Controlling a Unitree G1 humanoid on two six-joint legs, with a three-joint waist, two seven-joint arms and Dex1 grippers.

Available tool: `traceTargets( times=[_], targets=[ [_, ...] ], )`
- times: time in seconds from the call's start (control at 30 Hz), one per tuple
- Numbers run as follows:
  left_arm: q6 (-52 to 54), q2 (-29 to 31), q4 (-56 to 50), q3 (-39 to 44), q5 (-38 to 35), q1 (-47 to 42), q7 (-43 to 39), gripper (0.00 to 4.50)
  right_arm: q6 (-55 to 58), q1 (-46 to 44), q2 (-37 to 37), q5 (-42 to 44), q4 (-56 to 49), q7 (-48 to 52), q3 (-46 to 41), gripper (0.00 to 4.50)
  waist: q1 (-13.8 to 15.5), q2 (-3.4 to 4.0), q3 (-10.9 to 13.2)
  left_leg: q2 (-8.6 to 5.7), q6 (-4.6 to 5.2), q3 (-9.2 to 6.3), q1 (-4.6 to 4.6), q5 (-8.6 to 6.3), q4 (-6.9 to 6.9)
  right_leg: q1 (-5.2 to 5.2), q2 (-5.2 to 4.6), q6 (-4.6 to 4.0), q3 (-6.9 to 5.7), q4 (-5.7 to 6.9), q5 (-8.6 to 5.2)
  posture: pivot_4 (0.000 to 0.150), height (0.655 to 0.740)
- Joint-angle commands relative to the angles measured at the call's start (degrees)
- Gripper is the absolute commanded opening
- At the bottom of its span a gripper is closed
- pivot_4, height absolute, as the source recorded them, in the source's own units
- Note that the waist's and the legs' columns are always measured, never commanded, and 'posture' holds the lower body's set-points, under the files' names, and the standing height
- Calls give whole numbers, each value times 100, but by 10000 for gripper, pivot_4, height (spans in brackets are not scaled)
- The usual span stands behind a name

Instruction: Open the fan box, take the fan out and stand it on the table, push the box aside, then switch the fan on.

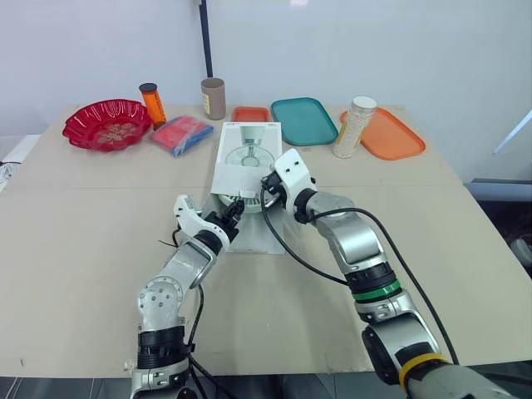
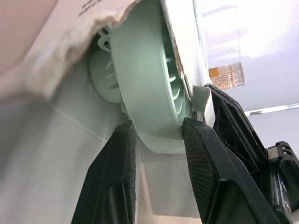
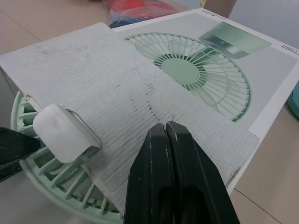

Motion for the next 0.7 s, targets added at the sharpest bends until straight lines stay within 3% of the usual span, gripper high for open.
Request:
traceTargets(
  times=[0.03,0.4,0.7],
  targets=[
    [-101,-143,-428,190,-286,385,468,10520,425,201,58,-125,145,-135,137,0,0,0,0,0,0,1,0,0,0,0,0,0,1,0,0,1500,7400],
    [-156,219,-973,15,-1159,832,1213,10520,527,261,82,-148,43,-241,235,0,-13,0,-2,2,0,6,5,-1,-5,-2,2,-1,6,0,0,1500,7400],
    [-45,890,-1497,-174,-1621,1385,1293,10520,591,379,30,-161,-126,-227,285,0,-13,1,-8,2,1,10,13,-1,-13,0,2,-3,11,0,-3,1500,7400]
  ],
)
